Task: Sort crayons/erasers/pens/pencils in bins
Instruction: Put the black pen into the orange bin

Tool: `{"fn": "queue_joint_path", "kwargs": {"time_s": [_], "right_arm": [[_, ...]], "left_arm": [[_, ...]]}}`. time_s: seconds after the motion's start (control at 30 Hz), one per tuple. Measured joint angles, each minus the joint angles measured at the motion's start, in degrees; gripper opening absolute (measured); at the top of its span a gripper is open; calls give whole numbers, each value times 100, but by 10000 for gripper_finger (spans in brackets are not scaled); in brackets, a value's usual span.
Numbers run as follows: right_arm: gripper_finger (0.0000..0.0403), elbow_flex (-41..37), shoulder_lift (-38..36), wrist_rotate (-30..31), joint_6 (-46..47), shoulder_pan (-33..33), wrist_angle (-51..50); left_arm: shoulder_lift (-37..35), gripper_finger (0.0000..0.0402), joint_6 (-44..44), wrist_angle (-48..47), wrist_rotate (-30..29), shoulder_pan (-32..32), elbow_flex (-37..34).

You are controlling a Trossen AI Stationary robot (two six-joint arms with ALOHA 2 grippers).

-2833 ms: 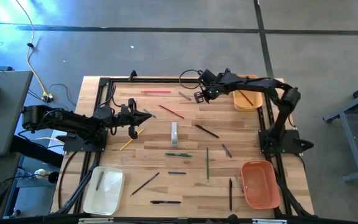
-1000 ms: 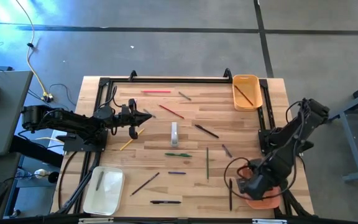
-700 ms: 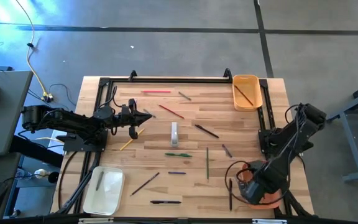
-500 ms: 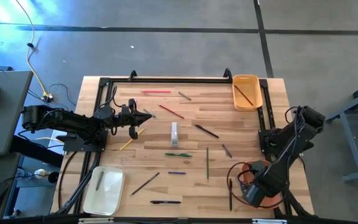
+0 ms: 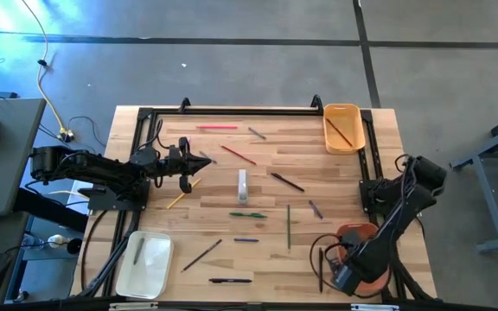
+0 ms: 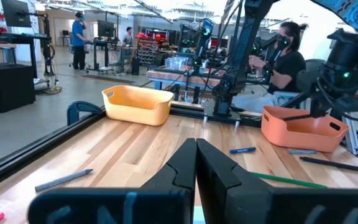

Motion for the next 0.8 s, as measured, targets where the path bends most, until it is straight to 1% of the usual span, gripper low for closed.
{"fn": "queue_joint_path", "kwargs": {"time_s": [0.27, 0.37, 0.47, 0.67, 0.8], "right_arm": [[23, -17, 221, 43, -375, 0, 56], [23, -418, 201, 37, -490, 0, 478], [23, -886, 128, -204, -698, -8, 1081], [22, -1518, -216, -208, -736, -32, 1607], [30, -1711, -404, -210, -639, -42, 1710]], "left_arm": [[0, 0, 2, 1, 0, -1, 0], [0, 0, 2, 0, 0, 0, 0], [0, 0, -49, 1, 9, 0, 0], [0, 0, -212, -23, 15, -25, 0], [0, 0, -168, -33, 11, -127, 0]]}}
